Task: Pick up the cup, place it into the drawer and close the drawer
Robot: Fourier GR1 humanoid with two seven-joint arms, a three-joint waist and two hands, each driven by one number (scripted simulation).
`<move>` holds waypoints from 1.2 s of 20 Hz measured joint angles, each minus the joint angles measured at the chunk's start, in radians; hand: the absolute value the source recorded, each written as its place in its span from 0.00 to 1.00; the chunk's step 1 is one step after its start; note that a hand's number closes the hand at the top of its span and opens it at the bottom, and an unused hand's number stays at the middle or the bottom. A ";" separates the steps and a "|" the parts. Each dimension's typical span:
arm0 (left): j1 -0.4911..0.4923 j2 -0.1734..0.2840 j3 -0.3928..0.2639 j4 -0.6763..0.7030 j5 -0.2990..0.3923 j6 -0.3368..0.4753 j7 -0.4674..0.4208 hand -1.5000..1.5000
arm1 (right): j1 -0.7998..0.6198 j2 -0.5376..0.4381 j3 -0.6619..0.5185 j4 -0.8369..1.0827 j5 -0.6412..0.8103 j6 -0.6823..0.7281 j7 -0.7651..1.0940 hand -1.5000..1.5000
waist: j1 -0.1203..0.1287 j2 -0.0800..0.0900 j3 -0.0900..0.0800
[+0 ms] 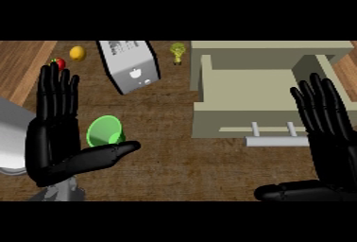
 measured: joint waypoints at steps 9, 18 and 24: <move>-0.056 -0.008 0.006 0.086 0.033 0.042 -0.030 0.00 | -0.015 0.019 0.005 -0.002 0.019 0.002 0.017 0.00 | 0.001 -0.001 0.000; -0.062 0.004 0.050 0.137 0.055 0.038 -0.039 0.00 | -0.058 0.022 -0.021 0.028 0.008 0.010 0.024 0.00 | 0.003 -0.001 0.000; -0.015 0.002 0.045 0.166 0.071 0.054 -0.071 0.00 | -0.068 0.027 -0.031 0.028 0.011 0.006 0.026 0.00 | 0.003 -0.001 0.000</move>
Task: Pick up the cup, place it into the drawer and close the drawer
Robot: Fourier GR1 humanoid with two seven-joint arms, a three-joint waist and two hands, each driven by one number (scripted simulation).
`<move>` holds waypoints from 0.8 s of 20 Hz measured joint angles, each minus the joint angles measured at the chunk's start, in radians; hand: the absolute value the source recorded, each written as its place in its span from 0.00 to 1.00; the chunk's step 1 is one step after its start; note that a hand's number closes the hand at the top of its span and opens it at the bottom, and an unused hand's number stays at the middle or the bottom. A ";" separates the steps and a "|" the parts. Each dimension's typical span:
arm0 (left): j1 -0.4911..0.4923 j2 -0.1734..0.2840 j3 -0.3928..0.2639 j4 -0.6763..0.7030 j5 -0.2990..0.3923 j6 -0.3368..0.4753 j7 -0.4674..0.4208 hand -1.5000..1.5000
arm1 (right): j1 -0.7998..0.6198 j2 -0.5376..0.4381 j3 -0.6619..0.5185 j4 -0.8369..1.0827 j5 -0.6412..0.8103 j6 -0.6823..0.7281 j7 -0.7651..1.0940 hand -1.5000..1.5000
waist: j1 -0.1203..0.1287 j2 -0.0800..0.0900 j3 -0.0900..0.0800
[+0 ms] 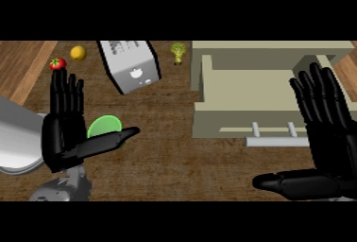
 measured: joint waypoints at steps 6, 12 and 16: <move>0.070 -0.009 -0.016 0.029 0.006 0.013 -0.037 0.00 | 0.016 -0.006 -0.010 -0.019 -0.012 0.015 0.006 0.00 | 0.000 0.000 0.000; 0.115 -0.004 0.013 0.097 0.028 0.013 -0.105 0.00 | -0.016 -0.008 -0.017 -0.002 -0.008 0.009 0.022 0.00 | 0.000 0.000 0.000; 0.119 0.003 0.046 0.157 0.050 -0.002 -0.150 0.00 | 0.014 -0.011 -0.023 -0.015 -0.023 0.029 0.011 0.00 | 0.000 0.000 0.000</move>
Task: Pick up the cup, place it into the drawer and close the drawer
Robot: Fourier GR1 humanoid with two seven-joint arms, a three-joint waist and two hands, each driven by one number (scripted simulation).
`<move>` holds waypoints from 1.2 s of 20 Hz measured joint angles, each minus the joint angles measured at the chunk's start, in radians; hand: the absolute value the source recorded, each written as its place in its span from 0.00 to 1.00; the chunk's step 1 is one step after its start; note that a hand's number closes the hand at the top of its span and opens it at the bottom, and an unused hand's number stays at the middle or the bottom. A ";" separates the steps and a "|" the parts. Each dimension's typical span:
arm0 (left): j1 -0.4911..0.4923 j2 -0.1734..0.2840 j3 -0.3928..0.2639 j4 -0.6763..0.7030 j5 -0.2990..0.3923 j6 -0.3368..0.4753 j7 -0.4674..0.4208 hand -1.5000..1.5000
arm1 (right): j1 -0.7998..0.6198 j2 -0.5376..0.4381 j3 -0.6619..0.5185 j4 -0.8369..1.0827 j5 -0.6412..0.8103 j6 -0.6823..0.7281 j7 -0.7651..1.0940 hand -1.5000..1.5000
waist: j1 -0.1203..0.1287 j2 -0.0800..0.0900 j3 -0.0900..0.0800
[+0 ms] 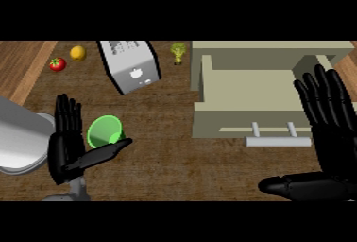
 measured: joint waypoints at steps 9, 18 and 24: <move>0.006 -0.001 0.052 0.196 0.058 -0.067 -0.154 0.00 | 0.002 0.009 0.013 -0.005 0.009 0.004 0.005 0.00 | 0.000 0.000 0.000; -0.053 0.013 0.128 0.414 0.107 -0.130 -0.322 0.00 | 0.005 0.000 -0.009 -0.034 -0.017 0.017 0.028 0.00 | -0.001 -0.003 0.004; -0.096 0.022 0.177 0.571 0.136 -0.167 -0.417 0.00 | 0.007 -0.016 -0.035 -0.054 -0.053 0.032 0.061 0.00 | -0.002 -0.001 0.001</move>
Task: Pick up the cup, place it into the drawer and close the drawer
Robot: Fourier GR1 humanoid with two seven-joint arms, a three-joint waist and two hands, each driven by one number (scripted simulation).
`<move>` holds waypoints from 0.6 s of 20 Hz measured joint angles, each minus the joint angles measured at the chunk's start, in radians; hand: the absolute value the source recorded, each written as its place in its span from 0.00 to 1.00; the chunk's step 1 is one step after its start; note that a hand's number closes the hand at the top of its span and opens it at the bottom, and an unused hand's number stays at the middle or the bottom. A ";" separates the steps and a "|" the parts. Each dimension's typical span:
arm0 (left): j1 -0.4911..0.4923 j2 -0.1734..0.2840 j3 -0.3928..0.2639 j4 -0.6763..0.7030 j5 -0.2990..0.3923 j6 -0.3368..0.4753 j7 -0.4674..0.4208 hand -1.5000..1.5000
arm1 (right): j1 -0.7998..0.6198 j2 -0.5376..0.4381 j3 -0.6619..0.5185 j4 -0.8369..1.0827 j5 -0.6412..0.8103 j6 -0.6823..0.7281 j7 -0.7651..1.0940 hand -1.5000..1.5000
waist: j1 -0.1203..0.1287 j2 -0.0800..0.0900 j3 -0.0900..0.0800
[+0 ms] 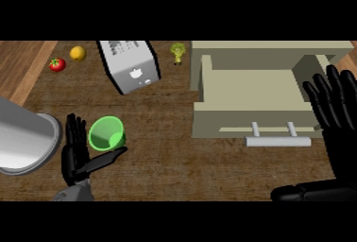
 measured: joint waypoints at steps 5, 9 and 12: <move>-0.024 0.014 0.020 0.077 0.012 -0.011 -0.035 0.00 | 0.011 0.016 0.025 -0.013 0.022 -0.004 -0.001 0.00 | 0.000 0.001 -0.001; -0.050 0.027 0.035 0.153 0.023 -0.039 -0.076 0.00 | -0.013 0.029 0.044 0.012 0.054 -0.020 -0.010 0.00 | 0.000 0.001 -0.001; -0.072 0.024 0.036 0.199 0.024 -0.038 -0.102 0.00 | -0.003 0.026 0.032 0.004 0.038 -0.011 -0.010 0.00 | 0.000 0.001 -0.001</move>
